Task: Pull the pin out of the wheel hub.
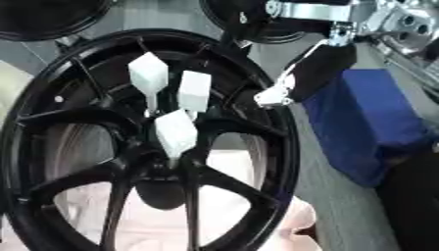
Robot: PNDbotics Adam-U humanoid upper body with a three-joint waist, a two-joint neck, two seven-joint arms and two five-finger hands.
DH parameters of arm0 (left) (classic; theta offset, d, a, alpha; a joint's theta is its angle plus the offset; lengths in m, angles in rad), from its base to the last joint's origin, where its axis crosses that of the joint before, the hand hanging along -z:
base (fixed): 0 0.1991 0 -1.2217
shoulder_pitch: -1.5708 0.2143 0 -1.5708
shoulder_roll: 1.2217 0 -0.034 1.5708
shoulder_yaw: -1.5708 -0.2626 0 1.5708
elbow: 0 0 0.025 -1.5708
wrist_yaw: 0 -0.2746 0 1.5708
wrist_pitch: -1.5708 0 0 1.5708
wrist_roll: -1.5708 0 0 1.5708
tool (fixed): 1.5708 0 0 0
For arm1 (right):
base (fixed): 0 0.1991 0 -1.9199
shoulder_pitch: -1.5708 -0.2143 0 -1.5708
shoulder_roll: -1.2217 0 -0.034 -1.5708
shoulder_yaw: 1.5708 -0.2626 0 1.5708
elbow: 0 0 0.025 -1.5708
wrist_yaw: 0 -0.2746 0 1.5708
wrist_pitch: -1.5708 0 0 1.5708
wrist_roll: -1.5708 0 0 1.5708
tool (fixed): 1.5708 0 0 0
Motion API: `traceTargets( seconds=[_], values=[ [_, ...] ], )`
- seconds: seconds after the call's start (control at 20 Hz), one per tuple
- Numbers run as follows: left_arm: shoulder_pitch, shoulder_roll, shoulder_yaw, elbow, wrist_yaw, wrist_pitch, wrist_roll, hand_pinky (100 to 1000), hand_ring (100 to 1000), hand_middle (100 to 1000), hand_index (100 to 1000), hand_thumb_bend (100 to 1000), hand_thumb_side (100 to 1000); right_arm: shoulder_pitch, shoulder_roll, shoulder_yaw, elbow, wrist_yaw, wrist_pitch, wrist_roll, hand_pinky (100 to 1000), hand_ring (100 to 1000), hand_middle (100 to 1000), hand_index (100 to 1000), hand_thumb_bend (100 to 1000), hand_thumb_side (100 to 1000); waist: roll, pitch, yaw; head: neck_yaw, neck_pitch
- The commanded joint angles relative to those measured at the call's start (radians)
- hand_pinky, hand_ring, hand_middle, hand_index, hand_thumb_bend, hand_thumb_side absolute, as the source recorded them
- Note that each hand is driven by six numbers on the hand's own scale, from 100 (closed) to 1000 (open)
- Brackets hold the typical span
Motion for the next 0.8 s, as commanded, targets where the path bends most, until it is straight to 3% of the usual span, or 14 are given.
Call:
traceTargets(
  seconds=[0.05, 0.35, 0.8],
  values=[
    [-0.01, 0.017, 0.002, -0.015, 0.003, 0.001, 0.001, 963, 570, 518, 704, 142, 631, -0.026, 0.002, 0.0, -0.012, -0.012, 0.056, 0.007, 841, 842, 794, 811, 544, 358, 0.002, -0.023, 0.003, -0.007, 0.009],
    [-0.018, 0.015, 0.0, -0.015, 0.004, 0.003, -0.001, 963, 570, 518, 704, 144, 633, -0.046, 0.033, 0.009, -0.007, -0.031, 0.143, 0.008, 838, 840, 790, 809, 562, 349, -0.005, -0.015, 0.013, -0.014, 0.022],
    [-0.027, 0.013, 0.002, -0.015, 0.007, 0.006, 0.0, 964, 571, 519, 704, 146, 634, -0.06, 0.061, 0.009, 0.035, -0.032, 0.179, -0.028, 837, 843, 793, 813, 570, 347, -0.017, -0.01, 0.028, -0.028, 0.013]
  ],
)
